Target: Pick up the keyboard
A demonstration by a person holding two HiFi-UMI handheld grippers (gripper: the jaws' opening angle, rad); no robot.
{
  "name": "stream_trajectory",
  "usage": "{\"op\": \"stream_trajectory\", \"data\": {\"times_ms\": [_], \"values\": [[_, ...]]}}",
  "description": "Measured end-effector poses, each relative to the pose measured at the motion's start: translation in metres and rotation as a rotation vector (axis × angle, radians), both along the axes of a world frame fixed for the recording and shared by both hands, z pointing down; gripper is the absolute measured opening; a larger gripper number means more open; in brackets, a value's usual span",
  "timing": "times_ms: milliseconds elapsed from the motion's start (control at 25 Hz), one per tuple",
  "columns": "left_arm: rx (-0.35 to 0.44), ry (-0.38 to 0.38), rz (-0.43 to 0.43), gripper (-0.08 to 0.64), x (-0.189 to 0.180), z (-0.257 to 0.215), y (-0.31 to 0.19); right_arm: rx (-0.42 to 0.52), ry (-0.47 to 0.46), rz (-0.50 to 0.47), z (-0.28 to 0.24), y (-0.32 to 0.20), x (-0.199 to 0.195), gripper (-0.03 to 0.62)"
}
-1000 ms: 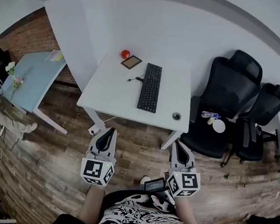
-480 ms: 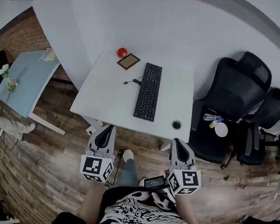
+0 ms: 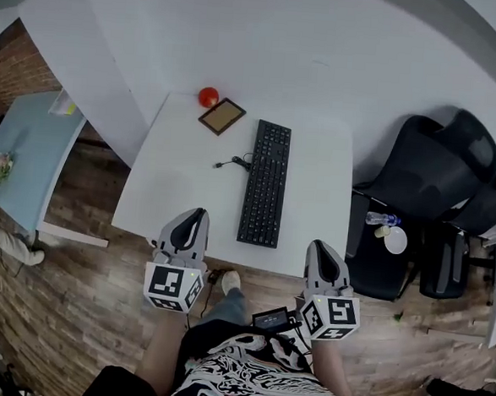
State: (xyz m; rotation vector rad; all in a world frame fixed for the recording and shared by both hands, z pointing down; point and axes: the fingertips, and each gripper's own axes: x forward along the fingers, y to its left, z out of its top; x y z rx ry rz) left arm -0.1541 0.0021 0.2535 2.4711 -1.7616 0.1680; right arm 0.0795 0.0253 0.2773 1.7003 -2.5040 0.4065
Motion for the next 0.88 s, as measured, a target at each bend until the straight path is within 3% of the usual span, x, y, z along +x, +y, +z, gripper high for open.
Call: {"op": "stream_trajectory", "data": {"times_ms": [360,880], "values": [[-0.077,0.017,0.055,0.032,-0.014,0.034,-0.073,-0.059,-0.003,0.058,0.026,-0.063,-0.011,0.029],[-0.168,-0.009,0.06,0.032,0.013,0.068,-0.128,-0.137,-0.01,-0.016,0.057,-0.126,-0.01,0.029]]}}
